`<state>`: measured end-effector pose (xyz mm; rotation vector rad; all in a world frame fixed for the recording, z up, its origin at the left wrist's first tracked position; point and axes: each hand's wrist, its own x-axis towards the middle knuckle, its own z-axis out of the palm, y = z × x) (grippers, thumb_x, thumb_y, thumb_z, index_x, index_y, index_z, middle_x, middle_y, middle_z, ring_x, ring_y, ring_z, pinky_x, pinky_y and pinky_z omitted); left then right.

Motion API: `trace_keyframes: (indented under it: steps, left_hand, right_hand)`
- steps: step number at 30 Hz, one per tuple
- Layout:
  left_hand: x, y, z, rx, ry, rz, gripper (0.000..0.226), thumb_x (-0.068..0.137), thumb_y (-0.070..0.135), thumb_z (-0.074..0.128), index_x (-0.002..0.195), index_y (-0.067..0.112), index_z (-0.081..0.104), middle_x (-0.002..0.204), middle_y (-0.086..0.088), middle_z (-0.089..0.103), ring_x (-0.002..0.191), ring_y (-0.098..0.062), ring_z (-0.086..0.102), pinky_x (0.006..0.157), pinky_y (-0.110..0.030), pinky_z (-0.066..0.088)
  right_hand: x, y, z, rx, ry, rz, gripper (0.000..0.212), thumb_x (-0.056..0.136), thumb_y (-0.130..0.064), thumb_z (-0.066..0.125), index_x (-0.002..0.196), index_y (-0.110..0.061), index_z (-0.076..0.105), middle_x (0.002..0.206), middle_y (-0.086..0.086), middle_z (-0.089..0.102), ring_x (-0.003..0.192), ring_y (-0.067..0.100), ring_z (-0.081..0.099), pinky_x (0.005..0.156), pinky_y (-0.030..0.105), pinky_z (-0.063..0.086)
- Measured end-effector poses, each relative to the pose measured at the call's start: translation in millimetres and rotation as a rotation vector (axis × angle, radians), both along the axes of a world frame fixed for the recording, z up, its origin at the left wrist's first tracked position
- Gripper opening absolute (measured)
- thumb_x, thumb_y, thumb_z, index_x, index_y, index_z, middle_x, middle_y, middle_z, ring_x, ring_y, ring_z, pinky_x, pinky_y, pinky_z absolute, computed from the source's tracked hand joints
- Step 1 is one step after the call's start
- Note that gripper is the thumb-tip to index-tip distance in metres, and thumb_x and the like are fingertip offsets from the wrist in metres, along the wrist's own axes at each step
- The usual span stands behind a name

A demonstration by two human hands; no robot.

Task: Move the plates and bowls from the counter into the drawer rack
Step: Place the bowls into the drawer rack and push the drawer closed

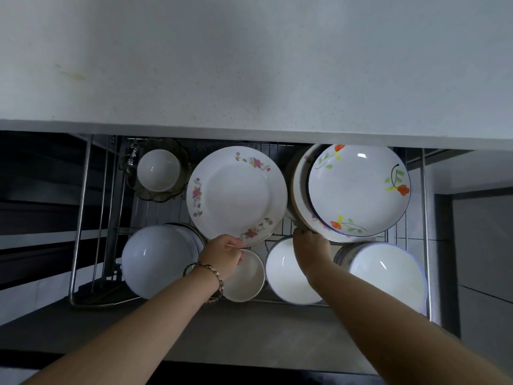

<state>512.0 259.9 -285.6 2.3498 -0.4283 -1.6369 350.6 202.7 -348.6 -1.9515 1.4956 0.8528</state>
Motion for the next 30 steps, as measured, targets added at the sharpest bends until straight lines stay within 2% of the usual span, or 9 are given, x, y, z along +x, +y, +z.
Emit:
trace_keyframes:
  steps: [5, 7, 10, 13, 16, 19, 25, 27, 30]
  left_hand:
    - [-6, -4, 3, 0.002, 0.01, 0.005, 0.03, 0.091, 0.001, 0.045, 0.115, 0.004, 0.061, 0.102, -0.012, 0.064, 0.089, -0.023, 0.062, 0.071, -0.027, 0.049]
    - [-7, -4, 3, 0.002, 0.006, -0.006, 0.031, 0.09, 0.001, 0.044, 0.117, 0.004, 0.06, 0.1, -0.012, 0.064, 0.093, -0.024, 0.062, 0.074, -0.028, 0.05]
    - [-9, -5, 2, 0.003, -0.002, -0.005, 0.031, 0.091, 0.001, 0.044, 0.118, 0.002, 0.058, 0.107, -0.016, 0.065, 0.086, -0.02, 0.06, 0.062, -0.02, 0.044]
    - [-12, -6, 2, 0.003, -0.009, 0.012, 0.03, 0.092, 0.0, 0.043, 0.118, 0.001, 0.059, 0.098, -0.012, 0.061, 0.072, -0.014, 0.057, 0.057, -0.017, 0.042]
    - [-15, -6, 2, 0.006, -0.008, 0.007, 0.03, 0.092, -0.001, 0.042, 0.117, 0.0, 0.059, 0.096, -0.011, 0.061, 0.082, -0.019, 0.058, 0.056, -0.016, 0.043]
    - [-18, -7, 3, 0.009, -0.003, 0.002, 0.028, 0.092, -0.001, 0.042, 0.115, 0.001, 0.059, 0.095, -0.011, 0.062, 0.077, -0.017, 0.058, 0.055, -0.015, 0.043]
    - [-16, -11, 11, -0.001, -0.018, 0.009, 0.026, 0.093, -0.001, 0.043, 0.113, -0.001, 0.059, 0.099, -0.011, 0.062, 0.065, -0.008, 0.054, 0.036, -0.003, 0.042]
    - [-13, -11, 16, 0.004, -0.03, -0.011, 0.025, 0.093, 0.002, 0.042, 0.109, 0.004, 0.061, 0.089, -0.007, 0.064, 0.073, -0.014, 0.059, 0.048, -0.012, 0.051]
    - [-12, -10, 14, 0.008, -0.119, -0.202, 0.021, 0.092, 0.011, 0.045, 0.096, 0.019, 0.064, 0.112, -0.01, 0.068, 0.104, -0.026, 0.063, 0.086, -0.03, 0.051]
  right_hand:
    - [3, 1, -5, -0.14, 0.182, 0.296, 0.058, 0.077, 0.012, 0.049, 0.131, 0.01, 0.029, 0.12, 0.026, 0.06, 0.1, 0.04, 0.066, 0.079, 0.042, 0.057]
    - [5, -3, -9, -0.077, 0.179, 0.402, 0.052, 0.081, 0.012, 0.052, 0.129, 0.01, 0.035, 0.116, 0.022, 0.063, 0.096, 0.035, 0.068, 0.074, 0.037, 0.059]
    - [-3, -11, -8, 0.047, 0.07, 0.478, 0.036, 0.089, -0.003, 0.052, 0.124, 0.004, 0.047, 0.101, 0.006, 0.065, 0.088, 0.019, 0.066, 0.063, 0.02, 0.055]
    - [-7, -14, 1, -0.044, -0.002, 0.518, 0.032, 0.093, 0.0, 0.044, 0.125, 0.0, 0.045, 0.116, 0.012, 0.065, 0.104, 0.028, 0.066, 0.078, 0.034, 0.055]
    - [-9, -11, 3, -0.076, 0.005, 0.601, 0.034, 0.093, 0.003, 0.041, 0.127, 0.003, 0.043, 0.119, 0.017, 0.063, 0.107, 0.033, 0.064, 0.081, 0.039, 0.054]
    - [-3, -8, 9, -0.119, 0.029, 0.589, 0.041, 0.092, 0.005, 0.045, 0.132, 0.008, 0.038, 0.117, 0.019, 0.063, 0.102, 0.034, 0.066, 0.079, 0.038, 0.058]
    - [5, -10, 29, -0.105, 0.053, 0.777, 0.028, 0.091, 0.002, 0.049, 0.118, 0.002, 0.056, 0.112, 0.014, 0.066, 0.1, 0.03, 0.067, 0.078, 0.034, 0.054]
    - [1, -11, 31, -0.084, -0.007, 0.653, 0.029, 0.092, -0.002, 0.049, 0.121, -0.002, 0.055, 0.115, 0.013, 0.065, 0.103, 0.027, 0.066, 0.083, 0.034, 0.054]
    - [-10, -5, 33, -0.08, -0.132, 0.266, 0.038, 0.094, -0.005, 0.047, 0.132, -0.006, 0.044, 0.128, 0.013, 0.054, 0.111, 0.025, 0.061, 0.089, 0.032, 0.051]
